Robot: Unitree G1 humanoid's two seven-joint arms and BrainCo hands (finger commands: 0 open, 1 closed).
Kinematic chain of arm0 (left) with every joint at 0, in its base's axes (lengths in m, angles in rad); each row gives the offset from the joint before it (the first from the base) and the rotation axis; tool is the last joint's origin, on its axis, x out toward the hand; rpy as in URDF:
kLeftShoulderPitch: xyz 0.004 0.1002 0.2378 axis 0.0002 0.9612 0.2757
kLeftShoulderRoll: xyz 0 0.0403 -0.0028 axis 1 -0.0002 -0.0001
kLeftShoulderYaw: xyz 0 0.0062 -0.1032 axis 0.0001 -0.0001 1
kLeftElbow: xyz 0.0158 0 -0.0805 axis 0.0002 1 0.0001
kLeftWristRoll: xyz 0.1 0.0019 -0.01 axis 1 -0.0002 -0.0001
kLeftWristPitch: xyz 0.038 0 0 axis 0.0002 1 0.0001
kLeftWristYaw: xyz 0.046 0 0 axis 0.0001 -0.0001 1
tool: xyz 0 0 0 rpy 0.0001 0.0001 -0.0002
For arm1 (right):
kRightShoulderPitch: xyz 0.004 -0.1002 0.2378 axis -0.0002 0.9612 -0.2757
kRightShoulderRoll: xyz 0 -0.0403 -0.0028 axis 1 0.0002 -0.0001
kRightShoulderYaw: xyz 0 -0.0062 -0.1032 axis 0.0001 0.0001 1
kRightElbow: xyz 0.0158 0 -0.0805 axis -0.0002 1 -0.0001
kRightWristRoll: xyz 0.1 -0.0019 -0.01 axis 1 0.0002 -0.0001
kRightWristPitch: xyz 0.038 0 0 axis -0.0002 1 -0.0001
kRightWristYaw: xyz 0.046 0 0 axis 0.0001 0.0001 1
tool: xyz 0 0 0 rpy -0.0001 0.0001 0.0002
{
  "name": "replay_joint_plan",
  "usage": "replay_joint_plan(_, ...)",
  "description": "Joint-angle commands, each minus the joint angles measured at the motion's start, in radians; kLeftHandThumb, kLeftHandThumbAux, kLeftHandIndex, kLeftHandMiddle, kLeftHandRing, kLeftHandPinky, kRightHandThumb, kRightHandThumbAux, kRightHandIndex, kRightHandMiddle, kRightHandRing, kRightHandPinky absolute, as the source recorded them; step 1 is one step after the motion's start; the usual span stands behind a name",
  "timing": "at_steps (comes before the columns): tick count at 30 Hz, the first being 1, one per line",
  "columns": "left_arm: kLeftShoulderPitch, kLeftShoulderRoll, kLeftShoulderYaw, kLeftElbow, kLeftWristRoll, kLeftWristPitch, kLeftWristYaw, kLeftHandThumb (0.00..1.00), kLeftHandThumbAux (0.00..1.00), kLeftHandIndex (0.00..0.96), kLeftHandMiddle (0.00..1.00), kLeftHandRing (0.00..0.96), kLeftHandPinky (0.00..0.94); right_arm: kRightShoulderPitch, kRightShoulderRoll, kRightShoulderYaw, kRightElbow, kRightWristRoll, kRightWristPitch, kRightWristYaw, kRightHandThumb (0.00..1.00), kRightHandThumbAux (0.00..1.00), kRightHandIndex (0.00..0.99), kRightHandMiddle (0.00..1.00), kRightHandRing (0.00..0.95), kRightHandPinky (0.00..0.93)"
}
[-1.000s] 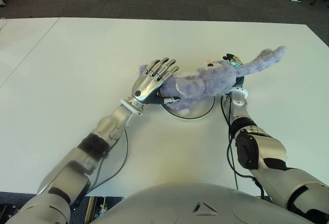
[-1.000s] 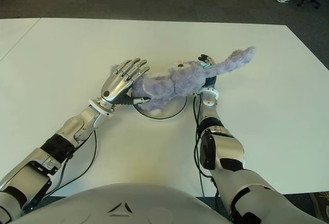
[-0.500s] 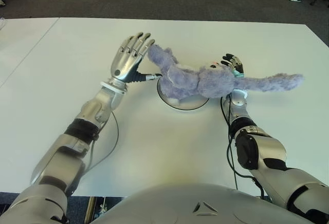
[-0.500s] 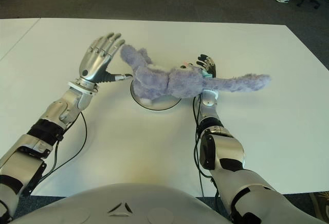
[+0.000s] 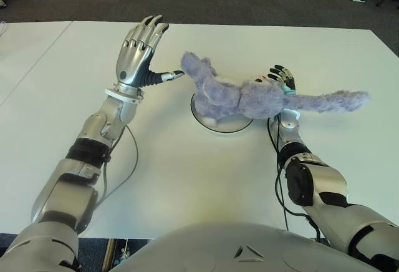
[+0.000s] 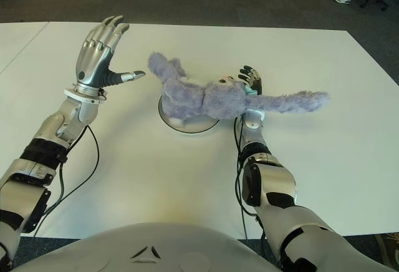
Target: Put the doll into the plate.
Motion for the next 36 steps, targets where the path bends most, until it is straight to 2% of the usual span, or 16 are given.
replay_joint_plan(1, -0.025, 0.014, 0.032, 0.023, -0.037, -0.067, 0.017, 0.0, 0.219, 0.0, 0.0, 0.0, 0.0, 0.231, 0.089, 0.015, 0.146, -0.013, 0.143, -0.004, 0.232, 0.856, 0.205, 0.251, 0.248, 0.253)
replay_joint_plan(10, -0.037, 0.011, 0.056, 0.046, -0.054, -0.149, 0.034, 0.0, 0.193, 0.0, 0.0, 0.0, 0.0, 0.229, 0.09, 0.012, 0.146, -0.019, 0.14, -0.011, 0.265, 0.856, 0.213, 0.258, 0.264, 0.278)
replay_joint_plan(16, -0.043, 0.015, 0.084, 0.063, -0.069, -0.175, 0.03, 0.0, 0.165, 0.0, 0.0, 0.0, 0.0, 0.227, 0.091, 0.012, 0.146, -0.019, 0.142, -0.008, 0.274, 0.853, 0.214, 0.256, 0.262, 0.267)
replay_joint_plan(19, -0.139, 0.01, 0.087, 0.36, -0.107, -0.261, 0.065, 0.0, 0.179, 0.0, 0.0, 0.0, 0.0, 0.225, 0.091, 0.008, 0.147, -0.014, 0.146, -0.003, 0.254, 0.851, 0.209, 0.249, 0.253, 0.254)
replay_joint_plan(22, -0.189, -0.047, 0.086, 0.497, -0.152, -0.305, 0.048, 0.0, 0.217, 0.0, 0.0, 0.0, 0.0, 0.224, 0.092, 0.006, 0.147, -0.013, 0.146, -0.002, 0.234, 0.846, 0.202, 0.245, 0.247, 0.25)
replay_joint_plan(24, -0.218, -0.165, 0.127, 0.63, -0.263, -0.31, -0.079, 0.0, 0.238, 0.0, 0.0, 0.0, 0.0, 0.223, 0.092, 0.005, 0.147, -0.012, 0.146, -0.001, 0.221, 0.843, 0.198, 0.245, 0.247, 0.251)
replay_joint_plan(26, -0.229, -0.248, 0.168, 0.712, -0.355, -0.302, -0.189, 0.0, 0.262, 0.0, 0.0, 0.0, 0.0, 0.222, 0.093, 0.005, 0.147, -0.012, 0.145, -0.002, 0.232, 0.851, 0.203, 0.252, 0.251, 0.259)
replay_joint_plan(27, -0.229, -0.264, 0.18, 0.728, -0.38, -0.301, -0.218, 0.0, 0.275, 0.0, 0.0, 0.0, 0.0, 0.222, 0.093, 0.005, 0.146, -0.012, 0.145, -0.003, 0.24, 0.857, 0.207, 0.256, 0.255, 0.263)
replay_joint_plan(31, -0.238, -0.336, 0.281, 0.781, -0.544, -0.236, -0.442, 0.0, 0.316, 0.0, 0.0, 0.0, 0.0, 0.222, 0.093, 0.008, 0.146, -0.016, 0.145, -0.011, 0.261, 0.861, 0.213, 0.257, 0.258, 0.263)
replay_joint_plan(32, -0.243, -0.349, 0.31, 0.799, -0.583, -0.213, -0.496, 0.0, 0.362, 0.0, 0.0, 0.0, 0.0, 0.222, 0.093, 0.009, 0.146, -0.018, 0.144, -0.013, 0.265, 0.865, 0.217, 0.258, 0.26, 0.267)
replay_joint_plan(36, -0.241, -0.389, 0.387, 0.847, -0.678, -0.149, -0.617, 0.0, 0.416, 0.0, 0.007, 0.0, 0.0, 0.223, 0.092, 0.01, 0.147, -0.021, 0.143, -0.016, 0.275, 0.862, 0.22, 0.261, 0.264, 0.267)
